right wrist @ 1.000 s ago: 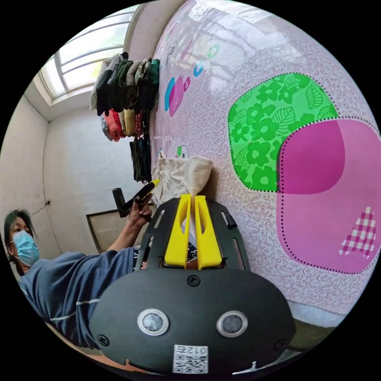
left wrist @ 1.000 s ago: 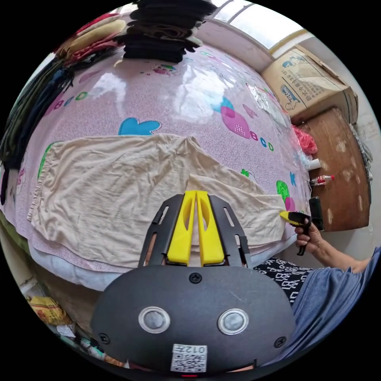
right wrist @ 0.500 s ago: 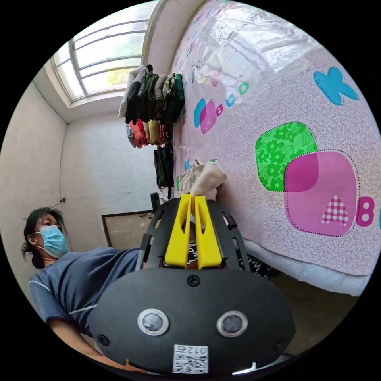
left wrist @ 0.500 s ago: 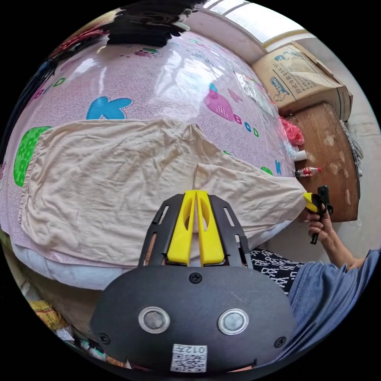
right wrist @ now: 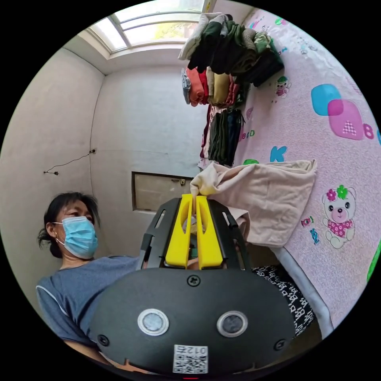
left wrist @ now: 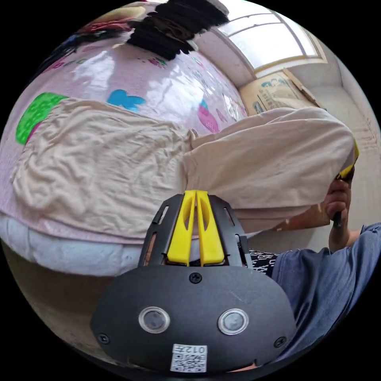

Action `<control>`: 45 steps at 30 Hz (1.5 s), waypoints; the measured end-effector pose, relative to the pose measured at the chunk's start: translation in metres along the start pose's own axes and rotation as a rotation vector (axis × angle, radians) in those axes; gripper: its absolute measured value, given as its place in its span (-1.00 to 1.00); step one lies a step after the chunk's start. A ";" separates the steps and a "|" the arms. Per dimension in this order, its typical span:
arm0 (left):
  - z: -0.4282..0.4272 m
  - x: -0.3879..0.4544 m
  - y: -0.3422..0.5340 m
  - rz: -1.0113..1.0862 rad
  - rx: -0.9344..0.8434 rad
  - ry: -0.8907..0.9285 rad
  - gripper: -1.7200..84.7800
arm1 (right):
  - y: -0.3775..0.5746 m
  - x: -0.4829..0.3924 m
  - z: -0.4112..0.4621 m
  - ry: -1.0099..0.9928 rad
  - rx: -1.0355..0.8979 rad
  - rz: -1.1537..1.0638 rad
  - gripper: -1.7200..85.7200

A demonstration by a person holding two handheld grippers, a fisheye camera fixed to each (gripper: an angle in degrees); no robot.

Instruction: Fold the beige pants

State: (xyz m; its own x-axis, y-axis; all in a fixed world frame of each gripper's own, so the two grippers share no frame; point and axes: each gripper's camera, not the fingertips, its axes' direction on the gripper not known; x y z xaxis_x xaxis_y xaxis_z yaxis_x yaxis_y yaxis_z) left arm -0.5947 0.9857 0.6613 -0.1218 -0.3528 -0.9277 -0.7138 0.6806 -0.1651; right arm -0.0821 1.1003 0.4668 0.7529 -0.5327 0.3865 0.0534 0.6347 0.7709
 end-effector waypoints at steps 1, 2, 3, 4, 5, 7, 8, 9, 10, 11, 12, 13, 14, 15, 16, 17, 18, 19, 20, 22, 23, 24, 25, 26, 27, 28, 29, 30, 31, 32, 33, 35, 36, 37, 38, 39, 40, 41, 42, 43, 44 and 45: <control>-0.009 -0.005 0.005 -0.024 0.024 0.001 -0.95 | -0.009 -0.002 0.016 -0.003 -0.014 0.002 -0.92; -0.027 -0.017 0.016 -0.072 0.071 0.004 -0.95 | -0.027 -0.006 0.051 0.006 -0.050 0.001 -0.91; -0.045 -0.028 0.029 -0.119 0.117 0.007 -0.95 | -0.046 -0.010 0.089 0.044 -0.088 -0.011 -0.91; -0.053 -0.034 0.036 -0.142 0.138 0.009 -0.95 | -0.055 -0.011 0.109 0.072 -0.107 -0.019 -0.91; -0.068 -0.044 0.050 -0.190 0.172 0.010 -0.95 | -0.072 -0.012 0.152 0.130 -0.154 -0.041 -0.90; -0.087 -0.058 0.073 -0.259 0.214 -0.004 -0.95 | -0.097 -0.011 0.222 0.259 -0.248 -0.106 -0.88; -0.098 -0.064 0.088 -0.302 0.236 -0.019 -0.95 | -0.110 -0.008 0.273 0.379 -0.334 -0.178 -0.87; -0.107 -0.069 0.102 -0.346 0.257 -0.035 -0.95 | -0.121 -0.001 0.321 0.520 -0.422 -0.233 -0.84; -0.110 -0.071 0.109 -0.367 0.265 -0.040 -0.95 | -0.125 0.003 0.342 0.584 -0.452 -0.248 -0.85; -0.116 -0.074 0.122 -0.408 0.279 -0.048 -0.95 | -0.131 0.007 0.377 0.658 -0.506 -0.308 -0.85; -0.120 -0.076 0.133 -0.444 0.300 -0.056 -0.95 | -0.137 0.006 0.402 0.711 -0.526 -0.360 -0.86; -0.123 -0.076 0.139 -0.460 0.310 -0.059 -0.95 | -0.141 0.004 0.411 0.710 -0.525 -0.369 -0.87; -0.126 -0.075 0.147 -0.488 0.329 -0.060 -0.95 | -0.149 -0.003 0.423 0.665 -0.527 -0.374 -0.89; -0.128 -0.072 0.151 -0.502 0.345 -0.056 -0.95 | -0.155 -0.014 0.428 0.635 -0.514 -0.392 -0.90; -0.129 -0.071 0.152 -0.504 0.351 -0.055 -0.95 | -0.158 -0.021 0.429 0.639 -0.502 -0.414 -0.91; -0.129 -0.065 0.150 -0.493 0.356 -0.058 -0.95 | -0.161 -0.036 0.428 0.682 -0.480 -0.473 -0.92; -0.129 -0.057 0.141 -0.456 0.349 -0.063 -0.95 | -0.159 -0.052 0.426 0.754 -0.463 -0.560 -0.93; -0.129 -0.053 0.135 -0.432 0.341 -0.067 -0.95 | -0.157 -0.060 0.424 0.799 -0.451 -0.611 -0.94; -0.129 -0.043 0.120 -0.379 0.322 -0.085 -0.95 | -0.149 -0.072 0.419 0.887 -0.426 -0.701 -0.95; -0.130 -0.026 0.094 -0.284 0.306 -0.121 -0.95 | -0.143 -0.075 0.409 0.980 -0.416 -0.710 -0.95; -0.132 -0.015 0.076 -0.225 0.299 -0.145 -0.95 | -0.145 -0.064 0.402 1.003 -0.459 -0.618 -0.95; -0.134 -0.004 0.059 -0.169 0.292 -0.172 -0.95 | -0.147 -0.051 0.396 0.993 -0.523 -0.524 -0.96; -0.135 0.001 0.051 -0.145 0.287 -0.185 -0.95 | -0.147 -0.046 0.393 0.987 -0.531 -0.493 -0.96; -0.137 0.009 0.036 -0.111 0.278 -0.204 -0.95 | -0.143 -0.044 0.386 0.976 -0.510 -0.476 -0.96; -0.138 0.014 0.022 -0.092 0.271 -0.216 -0.95 | -0.139 -0.045 0.384 0.985 -0.492 -0.486 -0.96; -0.138 0.016 0.016 -0.083 0.267 -0.221 -0.95 | -0.137 -0.045 0.385 0.995 -0.493 -0.493 -0.96; -0.136 0.018 0.004 -0.067 0.248 -0.235 -0.95 | -0.134 -0.046 0.392 1.011 -0.509 -0.512 -0.96; -0.132 0.016 -0.008 -0.071 0.212 -0.266 -0.95 | -0.133 -0.046 0.400 1.023 -0.532 -0.524 -0.96; -0.129 0.015 -0.013 -0.083 0.190 -0.287 -0.95 | -0.134 -0.045 0.405 1.033 -0.548 -0.526 -0.96; -0.123 0.010 -0.023 -0.102 0.153 -0.328 -0.95 | -0.135 -0.041 0.415 1.066 -0.577 -0.531 -0.96; -0.118 0.006 -0.031 -0.125 0.110 -0.381 -0.96 | -0.138 -0.037 0.424 1.115 -0.588 -0.541 -0.96; -0.108 0.003 -0.042 -0.136 0.033 -0.472 -0.96 | -0.142 -0.033 0.438 1.176 -0.615 -0.566 -0.96; -0.103 0.005 -0.047 -0.118 0.005 -0.488 -0.96 | -0.144 -0.033 0.446 1.198 -0.635 -0.583 -0.96; -0.102 0.007 -0.050 -0.110 0.000 -0.497 -0.96 | -0.144 -0.035 0.451 1.206 -0.639 -0.594 -0.96; -0.100 0.013 -0.055 -0.091 -0.024 -0.519 -0.96 | -0.144 -0.040 0.459 1.233 -0.641 -0.619 -0.96; -0.098 0.020 -0.061 -0.075 -0.051 -0.546 -0.96 | -0.143 -0.044 0.469 1.262 -0.650 -0.639 -0.96; -0.096 0.024 -0.063 -0.068 -0.064 -0.561 -0.96 | -0.141 -0.046 0.474 1.276 -0.651 -0.650 -0.96; -0.093 0.031 -0.068 -0.050 -0.090 -0.586 -0.96 | -0.140 -0.051 0.481 1.294 -0.652 -0.664 -0.95; -0.090 0.037 -0.072 -0.038 -0.112 -0.607 -0.96 | -0.140 -0.055 0.483 1.298 -0.639 -0.657 -0.95; -0.089 0.039 -0.074 -0.036 -0.121 -0.612 -0.96 | -0.140 -0.056 0.483 1.294 -0.622 -0.649 -0.95; -0.087 0.042 -0.079 -0.030 -0.141 -0.610 -0.96 | -0.143 -0.059 0.478 1.267 -0.586 -0.624 -0.95; -0.087 0.043 -0.084 -0.036 -0.162 -0.594 -0.96 | -0.146 -0.061 0.472 1.228 -0.551 -0.598 -0.95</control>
State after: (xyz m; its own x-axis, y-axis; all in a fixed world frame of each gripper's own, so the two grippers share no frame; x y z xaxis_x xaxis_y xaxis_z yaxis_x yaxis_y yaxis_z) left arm -0.5999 0.8573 0.6640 0.2764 0.0758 -0.9580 -0.8116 0.5523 -0.1904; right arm -0.4452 0.7761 0.5696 0.5864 -0.1669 -0.7927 0.5759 0.7740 0.2631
